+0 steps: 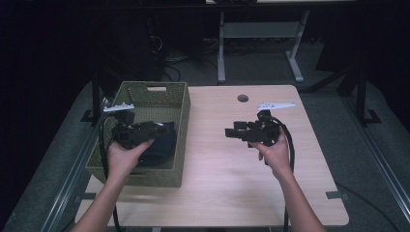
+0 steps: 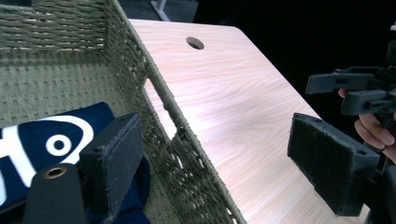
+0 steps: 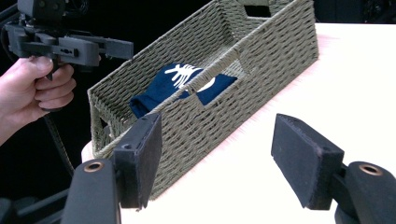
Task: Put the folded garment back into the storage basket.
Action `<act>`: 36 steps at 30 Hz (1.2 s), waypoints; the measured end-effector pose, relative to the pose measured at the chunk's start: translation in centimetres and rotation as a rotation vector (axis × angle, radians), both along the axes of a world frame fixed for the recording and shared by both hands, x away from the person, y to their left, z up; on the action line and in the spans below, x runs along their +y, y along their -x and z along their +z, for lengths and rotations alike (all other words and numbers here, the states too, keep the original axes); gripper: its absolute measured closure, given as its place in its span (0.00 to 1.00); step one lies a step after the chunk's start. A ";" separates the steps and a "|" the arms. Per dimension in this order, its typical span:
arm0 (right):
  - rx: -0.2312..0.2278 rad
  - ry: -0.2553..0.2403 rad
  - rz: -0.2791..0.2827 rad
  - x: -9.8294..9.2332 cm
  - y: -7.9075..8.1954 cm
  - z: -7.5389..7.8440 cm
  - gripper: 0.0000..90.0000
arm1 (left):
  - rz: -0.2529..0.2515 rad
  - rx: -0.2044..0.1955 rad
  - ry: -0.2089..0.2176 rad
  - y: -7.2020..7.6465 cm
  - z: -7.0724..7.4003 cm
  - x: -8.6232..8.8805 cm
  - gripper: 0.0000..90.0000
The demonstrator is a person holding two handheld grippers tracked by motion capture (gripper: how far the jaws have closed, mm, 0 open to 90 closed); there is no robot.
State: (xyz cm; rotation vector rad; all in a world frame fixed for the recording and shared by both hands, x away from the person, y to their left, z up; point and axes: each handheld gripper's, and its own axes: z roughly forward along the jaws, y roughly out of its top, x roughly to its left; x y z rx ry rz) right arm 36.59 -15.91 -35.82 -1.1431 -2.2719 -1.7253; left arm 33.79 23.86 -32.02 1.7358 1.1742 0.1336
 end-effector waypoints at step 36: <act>0.026 0.022 -0.096 -7.3 3.5 -2.0 0.37 | -0.167 -0.044 -0.019 2.1 -0.2 -7.0 0.20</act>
